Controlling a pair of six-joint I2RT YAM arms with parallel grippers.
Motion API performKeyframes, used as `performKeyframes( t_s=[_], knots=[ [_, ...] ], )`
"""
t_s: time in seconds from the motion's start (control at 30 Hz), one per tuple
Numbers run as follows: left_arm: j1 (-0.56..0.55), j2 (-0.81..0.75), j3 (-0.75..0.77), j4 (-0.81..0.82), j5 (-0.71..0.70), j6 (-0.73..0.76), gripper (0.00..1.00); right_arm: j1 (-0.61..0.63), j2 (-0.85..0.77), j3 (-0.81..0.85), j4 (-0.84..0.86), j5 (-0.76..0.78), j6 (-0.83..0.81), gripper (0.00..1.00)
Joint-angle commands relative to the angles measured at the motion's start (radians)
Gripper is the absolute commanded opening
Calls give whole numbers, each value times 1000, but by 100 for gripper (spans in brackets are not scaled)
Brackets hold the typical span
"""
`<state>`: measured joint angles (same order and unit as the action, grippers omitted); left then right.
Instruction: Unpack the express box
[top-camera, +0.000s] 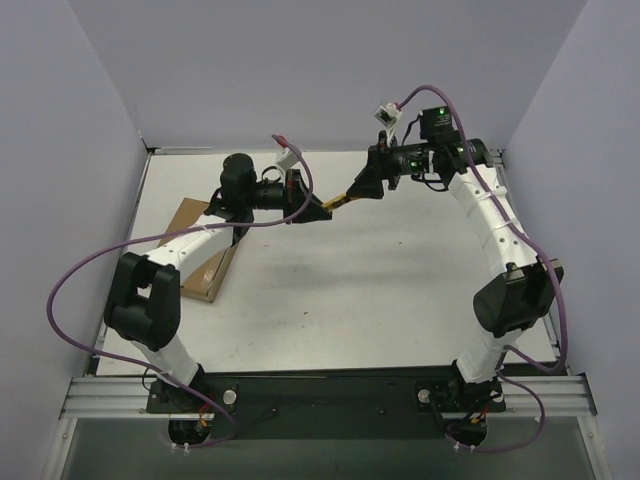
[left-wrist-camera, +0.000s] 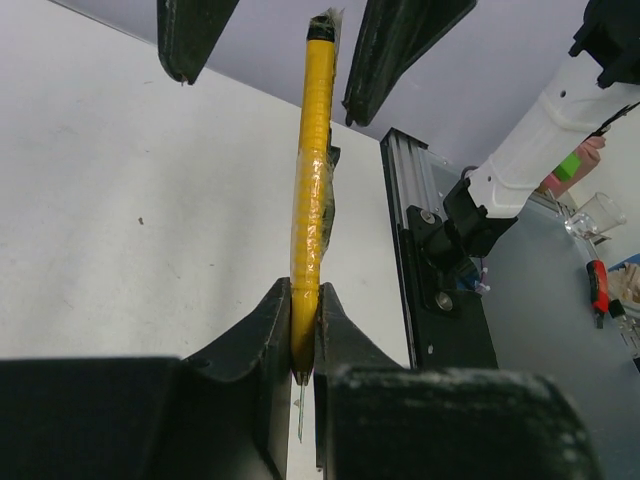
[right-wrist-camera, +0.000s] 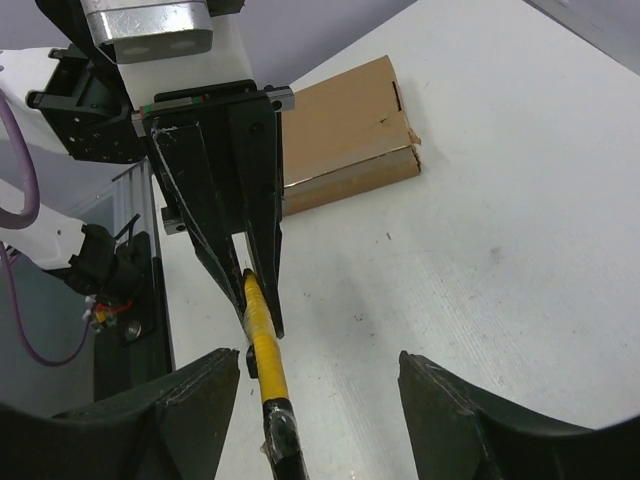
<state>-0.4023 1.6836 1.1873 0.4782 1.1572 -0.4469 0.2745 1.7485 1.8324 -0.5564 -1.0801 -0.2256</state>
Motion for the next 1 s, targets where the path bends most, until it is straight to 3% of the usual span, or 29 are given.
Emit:
performKeyframes(
  t_s=[0.0,0.27,0.33,0.37,0.4,0.47,0.5,0.57,0.6,0.63,0.67,0.77,0.87,0.97],
  knots=[
    [5,1,67,71,30,-39,0,-14,-4,-4,38,-86,9,56],
    [8,21,80,82,29,-50,0,-3,-9,-41,33,-193,63,42],
    [8,25,86,80,30,-52,0,2,-6,-39,30,-211,72,26],
    [8,28,89,74,30,-52,0,5,-6,-36,32,-210,74,6],
    [8,30,89,74,27,-49,0,5,-7,-36,33,-202,72,0],
    [8,28,89,45,-2,-36,3,5,-12,-25,30,-156,63,0],
    [8,25,86,31,-16,0,28,2,-18,-19,23,-133,51,0],
    [8,8,96,-85,-42,78,60,3,-23,28,-28,-25,-15,0],
    [8,1,106,-148,-66,187,91,6,-21,57,-115,12,-131,0],
    [8,-19,118,-217,-77,251,97,9,-20,108,-163,72,-186,0],
    [7,-30,141,-359,-99,319,97,11,-9,141,-210,97,-234,0],
    [2,-79,159,-575,-243,604,97,35,37,272,-431,187,-452,0],
    [0,-128,156,-625,-315,677,97,90,43,311,-640,282,-622,0],
    [-13,-151,146,-618,-288,708,97,146,2,245,-668,321,-707,0]
  ],
)
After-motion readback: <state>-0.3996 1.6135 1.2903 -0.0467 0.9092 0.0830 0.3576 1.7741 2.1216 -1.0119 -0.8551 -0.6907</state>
